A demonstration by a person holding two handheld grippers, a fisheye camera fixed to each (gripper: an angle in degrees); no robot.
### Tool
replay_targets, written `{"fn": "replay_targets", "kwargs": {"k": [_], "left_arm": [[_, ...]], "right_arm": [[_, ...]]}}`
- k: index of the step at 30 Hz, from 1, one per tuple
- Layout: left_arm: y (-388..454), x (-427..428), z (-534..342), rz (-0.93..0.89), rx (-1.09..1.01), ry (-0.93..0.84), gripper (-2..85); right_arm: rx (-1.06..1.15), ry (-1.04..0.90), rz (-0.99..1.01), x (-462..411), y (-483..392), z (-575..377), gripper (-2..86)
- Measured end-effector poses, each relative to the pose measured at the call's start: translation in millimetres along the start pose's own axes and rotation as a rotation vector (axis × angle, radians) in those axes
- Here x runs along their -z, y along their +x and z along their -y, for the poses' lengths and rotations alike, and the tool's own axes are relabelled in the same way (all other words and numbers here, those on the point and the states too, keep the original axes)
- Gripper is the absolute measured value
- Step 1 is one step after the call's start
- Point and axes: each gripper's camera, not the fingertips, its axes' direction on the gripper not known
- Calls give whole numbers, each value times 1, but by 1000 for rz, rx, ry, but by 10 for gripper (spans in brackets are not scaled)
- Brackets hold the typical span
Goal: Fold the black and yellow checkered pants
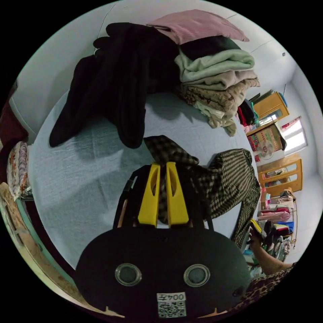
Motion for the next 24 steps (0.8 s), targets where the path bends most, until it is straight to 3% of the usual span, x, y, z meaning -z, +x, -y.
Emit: {"fn": "replay_targets", "kwargs": {"k": [5,10,14,19,24], "left_arm": [[21,77,-39,204,47,206,36],[-14,96,-75,400,120,238,35],[-104,65,-85,377,274,68,36],[-158,37,-115,440,311,-105,38],[-143,28,-158,181,212,-72,59]], "right_arm": [[-5,0,11,-2,2,0,55],[-5,0,12,-4,2,-1,53],[-6,0,15,-7,3,-2,53],[-6,0,14,-11,3,-3,53],[-4,0,10,-17,2,-3,52]]}}
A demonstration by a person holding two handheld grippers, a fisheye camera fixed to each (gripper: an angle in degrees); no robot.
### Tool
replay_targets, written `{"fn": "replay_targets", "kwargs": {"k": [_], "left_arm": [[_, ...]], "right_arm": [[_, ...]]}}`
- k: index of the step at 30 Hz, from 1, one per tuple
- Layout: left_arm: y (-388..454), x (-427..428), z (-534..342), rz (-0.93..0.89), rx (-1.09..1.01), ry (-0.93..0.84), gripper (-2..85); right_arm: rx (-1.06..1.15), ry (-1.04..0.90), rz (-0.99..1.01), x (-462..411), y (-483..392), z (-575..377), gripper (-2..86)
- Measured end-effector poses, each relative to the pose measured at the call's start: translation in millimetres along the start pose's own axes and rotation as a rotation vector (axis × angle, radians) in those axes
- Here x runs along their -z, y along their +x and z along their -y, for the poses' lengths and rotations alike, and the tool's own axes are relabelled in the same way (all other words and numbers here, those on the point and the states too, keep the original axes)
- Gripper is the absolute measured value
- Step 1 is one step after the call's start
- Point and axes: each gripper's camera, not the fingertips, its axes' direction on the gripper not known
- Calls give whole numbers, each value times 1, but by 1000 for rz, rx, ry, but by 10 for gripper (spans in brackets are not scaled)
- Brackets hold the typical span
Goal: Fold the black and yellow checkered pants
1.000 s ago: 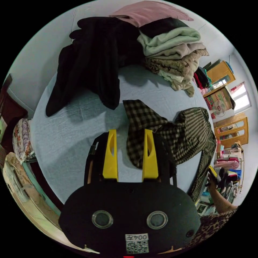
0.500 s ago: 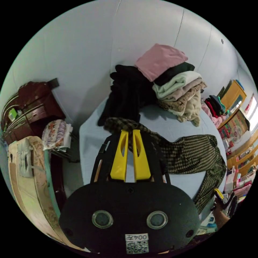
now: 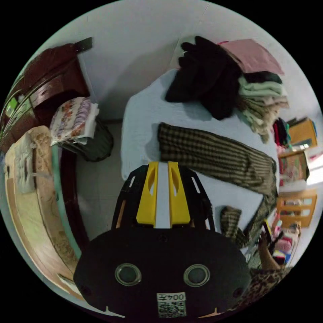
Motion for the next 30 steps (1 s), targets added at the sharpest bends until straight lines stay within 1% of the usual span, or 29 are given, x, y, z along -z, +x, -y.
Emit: {"fn": "replay_targets", "kwargs": {"k": [2,3,5,8,10,13,15,17,19,21,22,24,26,27,29,30], "left_arm": [[55,-17,-32,-95,-186,-79,76],[71,-22,-42,-106,-235,-95,79],[134,-38,-84,-121,-400,-135,94],[185,-63,-125,-79,-500,-165,122],[202,-81,-142,-45,-523,-191,134],[212,-112,-160,5,-519,-240,137],[210,-123,-168,59,-492,-216,125],[206,-130,-175,141,-485,-184,89],[201,-135,-180,180,-481,-174,59],[193,-139,-183,194,-469,-164,37],[186,-139,-184,171,-442,-162,29],[172,-128,-185,143,-378,-111,22],[155,-93,-196,122,-321,21,17],[149,-82,-201,110,-309,59,17],[115,-40,-232,94,-238,186,17],[104,-33,-242,94,-217,203,17]], "right_arm": [[-1,0,1,-3,0,0,53],[-1,0,2,-4,0,0,53],[-2,0,4,-8,1,-1,54],[-1,0,2,-12,1,-2,57],[-1,0,4,-16,1,-2,57],[1,1,9,-21,1,-3,58],[6,1,-3,-25,-1,-3,59],[10,1,-9,-31,-2,-4,60],[13,1,-15,-35,-3,-4,60],[14,2,-25,-39,-4,-5,58],[16,2,-29,-42,-4,-5,58],[17,1,-31,-47,-4,-5,57],[16,2,-30,-54,-3,-6,57],[17,2,-31,-55,-4,-6,58],[32,2,-44,-63,-7,-6,60],[38,2,-46,-64,-8,-6,61]]}}
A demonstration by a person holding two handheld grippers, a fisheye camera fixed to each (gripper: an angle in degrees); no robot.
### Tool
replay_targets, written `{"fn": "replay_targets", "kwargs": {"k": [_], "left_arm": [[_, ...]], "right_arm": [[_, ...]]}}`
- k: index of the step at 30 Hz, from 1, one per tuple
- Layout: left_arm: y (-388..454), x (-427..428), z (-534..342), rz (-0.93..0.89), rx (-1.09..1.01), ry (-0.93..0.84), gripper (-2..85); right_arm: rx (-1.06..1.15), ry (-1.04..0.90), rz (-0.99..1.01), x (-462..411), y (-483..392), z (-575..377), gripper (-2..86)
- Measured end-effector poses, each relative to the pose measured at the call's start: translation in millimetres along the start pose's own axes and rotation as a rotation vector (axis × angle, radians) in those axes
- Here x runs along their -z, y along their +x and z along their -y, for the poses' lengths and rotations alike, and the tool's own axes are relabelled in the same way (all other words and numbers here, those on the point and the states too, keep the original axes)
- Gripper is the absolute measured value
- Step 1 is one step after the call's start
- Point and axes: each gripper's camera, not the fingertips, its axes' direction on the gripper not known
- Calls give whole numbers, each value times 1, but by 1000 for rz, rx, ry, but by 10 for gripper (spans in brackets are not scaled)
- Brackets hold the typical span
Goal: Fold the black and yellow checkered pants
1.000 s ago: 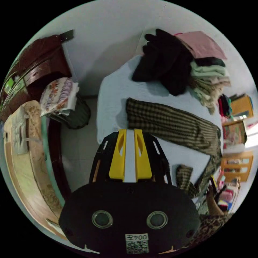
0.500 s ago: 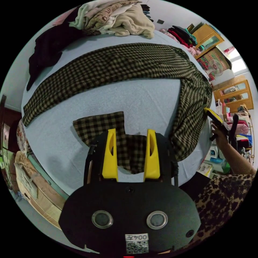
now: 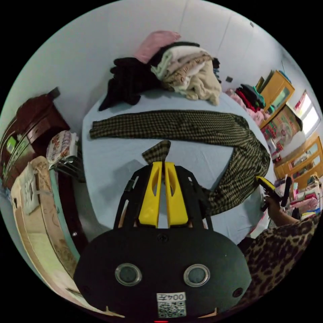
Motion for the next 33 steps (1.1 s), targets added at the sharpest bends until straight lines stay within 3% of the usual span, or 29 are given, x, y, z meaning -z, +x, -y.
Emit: {"fn": "replay_targets", "kwargs": {"k": [7,10,15,19,24,27,33], "left_arm": [[-120,0,-152,22,368,-177,29],[-145,3,-174,-1,470,-153,36],[-139,-19,-130,-80,343,-108,65],[-140,-64,-83,-151,260,-189,100],[-139,-94,-63,-126,166,-273,104],[-135,-110,-64,-106,121,-332,101],[-136,-123,-63,-95,108,-321,91]], "right_arm": [[10,0,-34,-22,-3,0,60],[-21,1,12,-31,8,0,53],[-25,-42,15,-43,10,5,22],[-43,-226,-47,-48,-10,23,-3],[-26,-348,100,-52,-26,26,0],[-7,-467,295,-77,-29,22,7],[90,-546,323,-111,-35,13,28]]}}
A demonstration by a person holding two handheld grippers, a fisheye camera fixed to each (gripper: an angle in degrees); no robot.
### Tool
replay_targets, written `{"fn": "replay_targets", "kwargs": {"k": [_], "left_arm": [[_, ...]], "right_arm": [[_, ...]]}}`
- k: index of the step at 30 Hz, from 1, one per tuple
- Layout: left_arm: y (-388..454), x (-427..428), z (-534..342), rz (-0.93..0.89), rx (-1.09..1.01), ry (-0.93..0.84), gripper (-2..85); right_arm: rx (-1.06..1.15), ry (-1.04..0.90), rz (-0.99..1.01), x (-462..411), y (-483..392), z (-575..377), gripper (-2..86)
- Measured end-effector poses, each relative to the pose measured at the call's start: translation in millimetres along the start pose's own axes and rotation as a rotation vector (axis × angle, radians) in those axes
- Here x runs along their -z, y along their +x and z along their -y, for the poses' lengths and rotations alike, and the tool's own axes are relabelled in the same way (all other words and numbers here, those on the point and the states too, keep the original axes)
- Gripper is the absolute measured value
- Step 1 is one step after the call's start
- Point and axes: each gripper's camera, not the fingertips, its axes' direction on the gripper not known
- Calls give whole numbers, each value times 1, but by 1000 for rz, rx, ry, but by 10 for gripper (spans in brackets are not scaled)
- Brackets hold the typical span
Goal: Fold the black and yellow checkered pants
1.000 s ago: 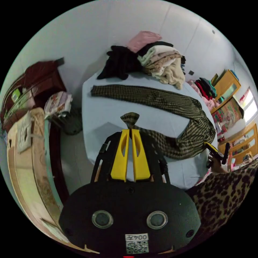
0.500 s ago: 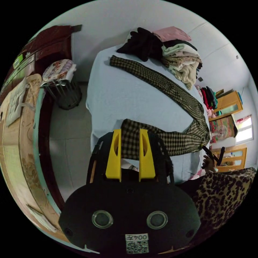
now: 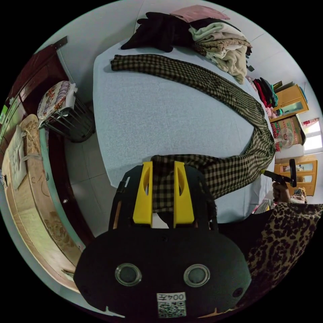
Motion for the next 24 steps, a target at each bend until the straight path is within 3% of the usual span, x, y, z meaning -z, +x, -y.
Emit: {"fn": "replay_targets", "kwargs": {"k": [7,12,19,24], "left_arm": [[-9,-10,5,-31,6,13,74],[6,-15,12,54,-65,13,45],[18,53,-16,213,-57,316,30],[-37,-16,-9,57,85,49,61]], "right_arm": [[44,13,-20,-29,-2,-6,23],[236,67,-249,-55,-37,-25,-1],[215,-4,-359,-88,-55,-20,-8],[206,-1,-350,-101,-52,-23,-7]]}}
